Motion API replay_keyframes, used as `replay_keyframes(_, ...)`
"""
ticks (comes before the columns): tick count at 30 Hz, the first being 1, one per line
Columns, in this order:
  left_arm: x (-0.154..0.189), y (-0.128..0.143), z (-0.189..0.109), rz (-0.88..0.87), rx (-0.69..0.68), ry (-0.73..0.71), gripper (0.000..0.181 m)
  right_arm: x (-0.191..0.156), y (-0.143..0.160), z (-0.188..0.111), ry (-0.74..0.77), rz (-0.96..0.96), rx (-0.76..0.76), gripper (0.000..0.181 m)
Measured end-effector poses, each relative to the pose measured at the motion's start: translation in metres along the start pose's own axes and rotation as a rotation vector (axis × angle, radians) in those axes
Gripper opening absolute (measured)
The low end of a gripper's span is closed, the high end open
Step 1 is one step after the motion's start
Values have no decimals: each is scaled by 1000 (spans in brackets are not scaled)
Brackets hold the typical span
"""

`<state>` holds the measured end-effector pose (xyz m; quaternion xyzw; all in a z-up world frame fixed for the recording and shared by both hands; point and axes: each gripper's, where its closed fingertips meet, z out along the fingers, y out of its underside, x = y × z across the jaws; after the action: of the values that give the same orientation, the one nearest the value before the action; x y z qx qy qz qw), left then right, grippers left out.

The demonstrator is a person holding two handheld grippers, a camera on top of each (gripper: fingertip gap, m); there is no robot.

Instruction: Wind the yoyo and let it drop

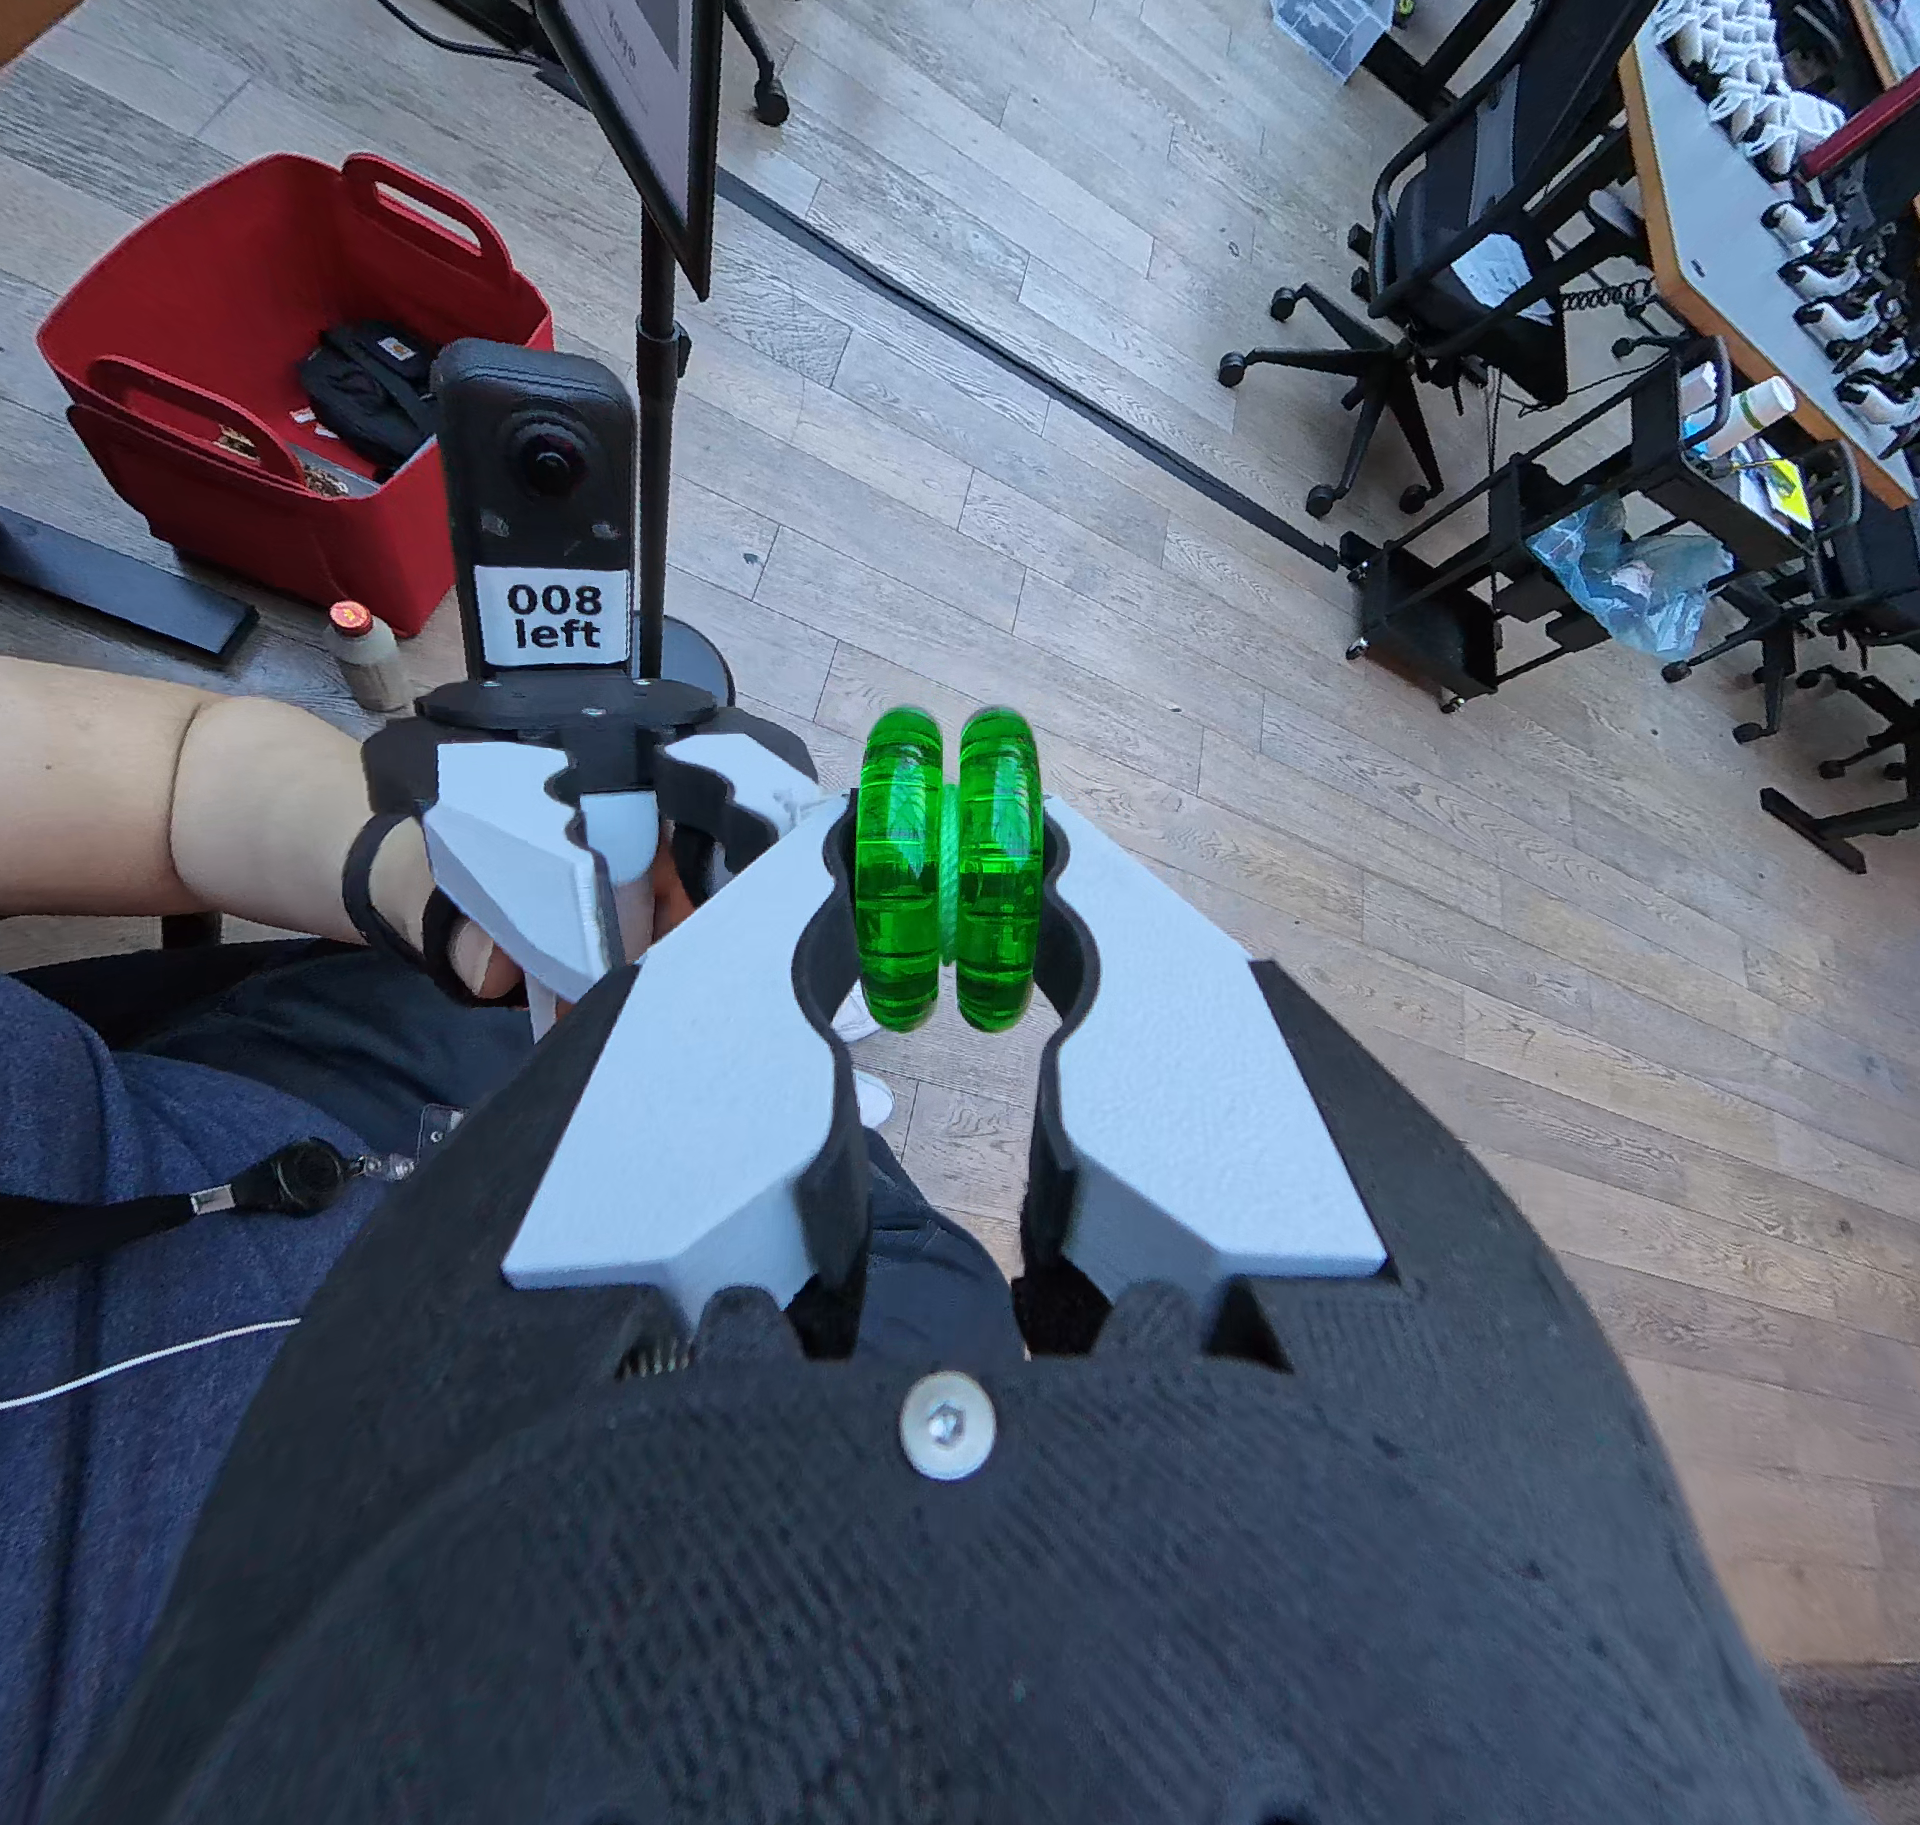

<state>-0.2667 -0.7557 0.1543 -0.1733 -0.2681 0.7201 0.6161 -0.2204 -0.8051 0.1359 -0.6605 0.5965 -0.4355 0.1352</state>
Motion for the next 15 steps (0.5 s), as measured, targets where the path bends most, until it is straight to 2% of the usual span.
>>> replay_keyframes(8,8,14,5,118,-68,0,34,-3,8,2,-18,-16,-51,28)
replay_keyframes(15,4,4,0,102,1,-21,31,-5,1,1,-25,35,27,27)
